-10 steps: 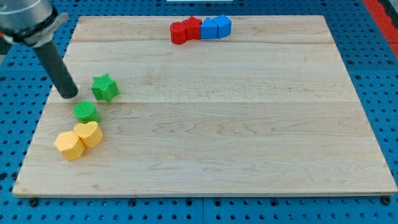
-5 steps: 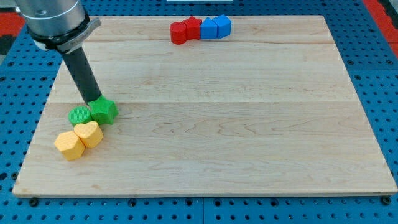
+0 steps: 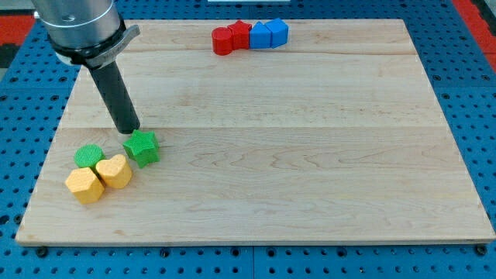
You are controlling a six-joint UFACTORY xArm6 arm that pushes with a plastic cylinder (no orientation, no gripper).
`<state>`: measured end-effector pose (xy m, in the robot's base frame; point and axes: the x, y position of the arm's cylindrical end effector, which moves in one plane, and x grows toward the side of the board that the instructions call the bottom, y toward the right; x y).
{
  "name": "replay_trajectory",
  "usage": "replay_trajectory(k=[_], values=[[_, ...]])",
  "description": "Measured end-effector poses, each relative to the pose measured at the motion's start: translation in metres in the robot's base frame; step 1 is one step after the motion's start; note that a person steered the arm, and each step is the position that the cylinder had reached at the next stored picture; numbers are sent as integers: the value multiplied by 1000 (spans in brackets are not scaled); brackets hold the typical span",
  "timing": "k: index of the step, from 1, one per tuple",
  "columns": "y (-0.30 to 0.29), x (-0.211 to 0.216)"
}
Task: Push the green star closer to the yellow heart
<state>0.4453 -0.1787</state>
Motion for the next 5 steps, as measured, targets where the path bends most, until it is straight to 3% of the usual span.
replay_trajectory(k=[2,3,5], values=[[37,19],[2,43],[-22,45]])
